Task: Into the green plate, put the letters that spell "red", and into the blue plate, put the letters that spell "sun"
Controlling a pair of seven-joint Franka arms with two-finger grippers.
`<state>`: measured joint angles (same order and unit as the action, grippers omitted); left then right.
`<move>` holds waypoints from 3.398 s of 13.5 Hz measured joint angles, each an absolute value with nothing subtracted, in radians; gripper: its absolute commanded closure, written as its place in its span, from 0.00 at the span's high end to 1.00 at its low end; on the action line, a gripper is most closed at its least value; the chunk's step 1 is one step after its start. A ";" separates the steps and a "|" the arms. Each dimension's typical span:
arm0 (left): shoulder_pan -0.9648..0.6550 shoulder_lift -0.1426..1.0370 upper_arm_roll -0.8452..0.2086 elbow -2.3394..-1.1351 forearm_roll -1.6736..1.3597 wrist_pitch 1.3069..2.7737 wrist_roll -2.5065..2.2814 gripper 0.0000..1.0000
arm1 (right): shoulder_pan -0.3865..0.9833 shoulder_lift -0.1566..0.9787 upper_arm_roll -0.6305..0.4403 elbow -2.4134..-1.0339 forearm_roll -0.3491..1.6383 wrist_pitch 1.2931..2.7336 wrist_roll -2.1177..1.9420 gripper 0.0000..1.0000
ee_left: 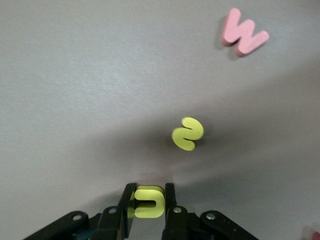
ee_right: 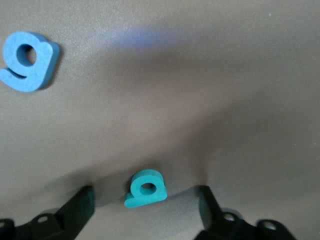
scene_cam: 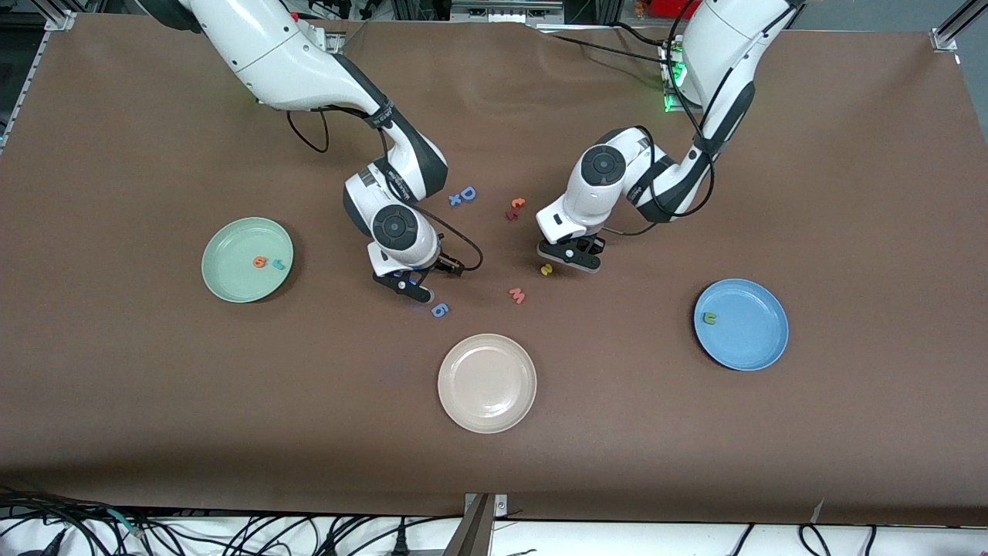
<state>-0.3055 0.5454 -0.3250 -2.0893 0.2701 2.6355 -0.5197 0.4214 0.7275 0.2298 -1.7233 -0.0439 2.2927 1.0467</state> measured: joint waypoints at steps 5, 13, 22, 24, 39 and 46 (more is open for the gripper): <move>-0.277 0.541 -0.326 -2.045 0.270 2.550 -0.511 0.24 | 0.421 0.711 0.232 -1.741 -0.054 2.287 1.060 0.38; -0.146 0.504 -0.330 -1.945 0.252 2.368 -0.248 0.23 | 0.421 0.711 0.233 -1.745 -0.055 2.287 1.063 0.30; 0.126 0.483 -0.332 -1.866 0.248 2.219 0.277 0.25 | 0.421 0.711 0.234 -1.746 -0.065 2.286 1.063 0.51; 0.176 0.483 -0.331 -1.858 0.247 2.213 0.369 0.26 | 0.421 0.711 0.237 -1.746 -0.096 2.276 1.063 0.51; 0.245 0.563 -0.339 -1.769 0.176 2.210 0.369 1.00 | 0.417 0.703 0.238 -1.745 -0.187 2.263 1.063 0.52; 0.070 0.563 -0.351 -1.766 0.176 2.209 -0.072 1.00 | 0.413 0.687 0.219 -1.745 -0.196 2.273 1.041 0.52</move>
<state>0.0700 0.5635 -0.3513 -1.7662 0.1755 2.2091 -0.0724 0.4126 0.6870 0.2189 -1.7454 -0.1957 2.2727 1.0407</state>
